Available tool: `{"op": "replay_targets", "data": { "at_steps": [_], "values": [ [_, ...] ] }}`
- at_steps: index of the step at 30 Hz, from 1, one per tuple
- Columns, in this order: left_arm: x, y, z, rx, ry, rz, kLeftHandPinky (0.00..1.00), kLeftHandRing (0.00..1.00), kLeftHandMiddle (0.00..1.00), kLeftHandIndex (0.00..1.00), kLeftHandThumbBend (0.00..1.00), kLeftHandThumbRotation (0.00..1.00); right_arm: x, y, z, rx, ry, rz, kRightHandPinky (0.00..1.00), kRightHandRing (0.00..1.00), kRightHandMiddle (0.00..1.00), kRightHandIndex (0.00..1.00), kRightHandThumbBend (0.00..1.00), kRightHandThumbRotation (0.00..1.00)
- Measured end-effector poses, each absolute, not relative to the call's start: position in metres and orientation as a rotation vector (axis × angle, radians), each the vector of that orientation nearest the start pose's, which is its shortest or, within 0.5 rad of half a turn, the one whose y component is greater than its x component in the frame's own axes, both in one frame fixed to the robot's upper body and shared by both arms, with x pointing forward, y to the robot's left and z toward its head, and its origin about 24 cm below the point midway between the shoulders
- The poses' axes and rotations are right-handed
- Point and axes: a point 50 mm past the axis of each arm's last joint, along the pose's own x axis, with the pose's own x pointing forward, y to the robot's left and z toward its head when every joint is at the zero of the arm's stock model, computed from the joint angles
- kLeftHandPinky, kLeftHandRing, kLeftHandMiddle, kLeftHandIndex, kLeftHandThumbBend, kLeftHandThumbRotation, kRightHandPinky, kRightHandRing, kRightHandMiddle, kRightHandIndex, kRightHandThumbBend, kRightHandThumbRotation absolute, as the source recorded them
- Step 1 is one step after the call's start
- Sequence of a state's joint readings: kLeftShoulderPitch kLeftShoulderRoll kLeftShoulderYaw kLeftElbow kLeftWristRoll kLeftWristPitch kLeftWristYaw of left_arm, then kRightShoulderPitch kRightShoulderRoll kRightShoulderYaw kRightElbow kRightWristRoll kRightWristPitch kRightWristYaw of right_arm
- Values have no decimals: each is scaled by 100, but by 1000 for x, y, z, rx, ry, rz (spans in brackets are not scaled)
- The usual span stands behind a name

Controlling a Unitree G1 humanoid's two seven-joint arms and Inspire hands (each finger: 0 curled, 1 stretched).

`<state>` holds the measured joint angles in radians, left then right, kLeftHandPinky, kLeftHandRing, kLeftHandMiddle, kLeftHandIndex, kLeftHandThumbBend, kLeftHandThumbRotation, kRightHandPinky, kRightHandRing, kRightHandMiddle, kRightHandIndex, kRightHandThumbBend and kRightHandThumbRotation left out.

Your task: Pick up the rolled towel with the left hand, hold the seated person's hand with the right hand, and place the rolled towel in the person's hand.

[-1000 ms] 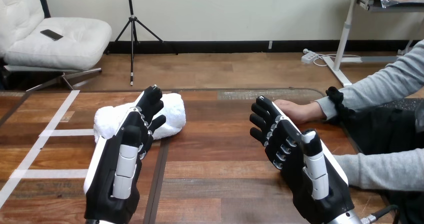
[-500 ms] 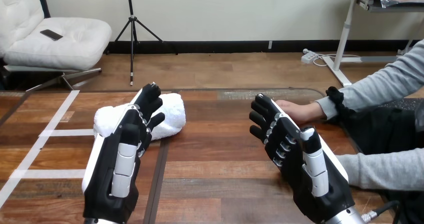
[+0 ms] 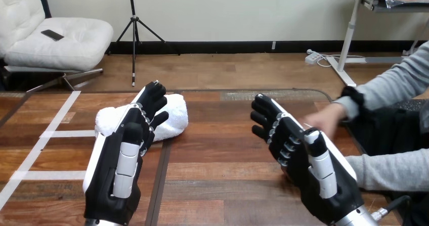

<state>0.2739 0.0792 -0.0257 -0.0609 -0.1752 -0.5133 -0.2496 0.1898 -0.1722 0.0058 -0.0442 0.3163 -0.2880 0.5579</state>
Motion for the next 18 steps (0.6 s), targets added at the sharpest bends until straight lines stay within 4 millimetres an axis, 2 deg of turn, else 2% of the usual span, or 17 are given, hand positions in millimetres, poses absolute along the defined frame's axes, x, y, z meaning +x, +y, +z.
{"op": "replay_targets", "data": {
  "at_steps": [18],
  "values": [
    [200, 162, 50, -40, -336, -148, 83, 90, 91, 88, 74, 93, 212, -170, 51, 125, -203, 420, 100, 100, 100, 97, 85, 100]
  ]
}}
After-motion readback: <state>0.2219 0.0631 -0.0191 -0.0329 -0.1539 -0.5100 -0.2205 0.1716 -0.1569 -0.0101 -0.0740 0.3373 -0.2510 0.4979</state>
